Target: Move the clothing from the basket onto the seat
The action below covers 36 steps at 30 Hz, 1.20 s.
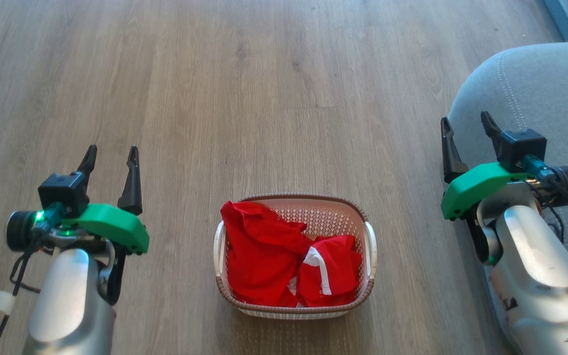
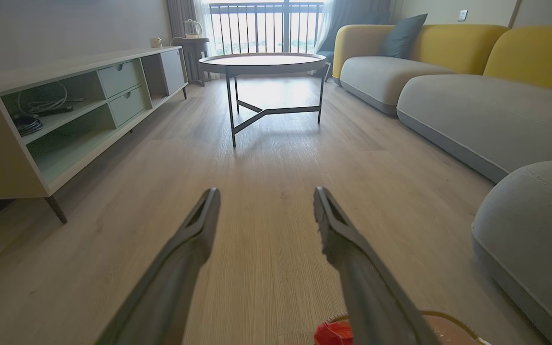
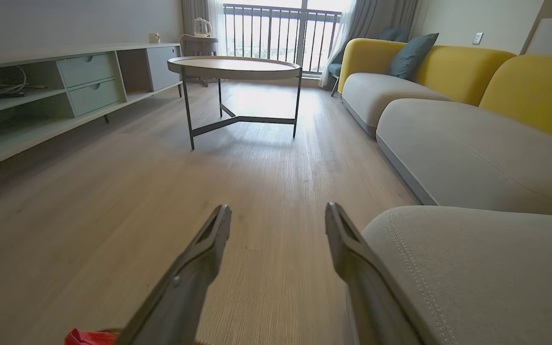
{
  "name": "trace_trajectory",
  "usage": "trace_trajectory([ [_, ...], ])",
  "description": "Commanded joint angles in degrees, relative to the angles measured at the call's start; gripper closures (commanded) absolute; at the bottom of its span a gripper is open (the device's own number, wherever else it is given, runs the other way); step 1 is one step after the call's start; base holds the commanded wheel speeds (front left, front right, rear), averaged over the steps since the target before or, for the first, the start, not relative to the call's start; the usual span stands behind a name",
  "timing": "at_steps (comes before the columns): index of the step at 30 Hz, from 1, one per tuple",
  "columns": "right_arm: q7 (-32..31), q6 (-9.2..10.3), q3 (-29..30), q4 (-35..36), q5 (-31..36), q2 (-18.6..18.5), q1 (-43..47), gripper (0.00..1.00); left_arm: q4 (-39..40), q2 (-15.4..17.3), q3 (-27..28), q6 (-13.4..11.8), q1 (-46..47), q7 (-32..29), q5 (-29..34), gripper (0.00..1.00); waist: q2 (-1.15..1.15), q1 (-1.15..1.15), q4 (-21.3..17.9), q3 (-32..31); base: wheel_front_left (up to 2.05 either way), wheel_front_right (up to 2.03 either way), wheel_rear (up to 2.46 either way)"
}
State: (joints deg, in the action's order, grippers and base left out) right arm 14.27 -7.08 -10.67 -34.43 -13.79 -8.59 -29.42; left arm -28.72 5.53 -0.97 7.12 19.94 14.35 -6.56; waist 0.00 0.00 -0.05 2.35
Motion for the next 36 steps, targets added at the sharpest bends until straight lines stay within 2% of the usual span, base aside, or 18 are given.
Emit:
trace_trajectory([
  [1,0.7,-0.41,-0.8,1.3,0.9,-0.3,-2.5,0.0,1.7,1.7,2.2,0.4,3.2,0.6,0.8,0.0,0.0,0.0,0.0,0.0,0.0,0.0,0.0],
  [27,0.7,-0.41,1.4,3.1,-0.4,0.4,-1.4,0.0,0.0,1.5,1.9,0.4,3.1,0.6,-1.8,0.0,0.0,0.0,0.0,0.5,0.0,0.0,0.0],
  [36,0.7,-0.41,1.6,5.4,-0.2,0.8,-2.7,0.0,-0.2,1.5,0.3,0.4,3.3,0.6,-2.7,0.0,0.0,0.0,-0.4,3.7,0.0,0.0,0.0],
])
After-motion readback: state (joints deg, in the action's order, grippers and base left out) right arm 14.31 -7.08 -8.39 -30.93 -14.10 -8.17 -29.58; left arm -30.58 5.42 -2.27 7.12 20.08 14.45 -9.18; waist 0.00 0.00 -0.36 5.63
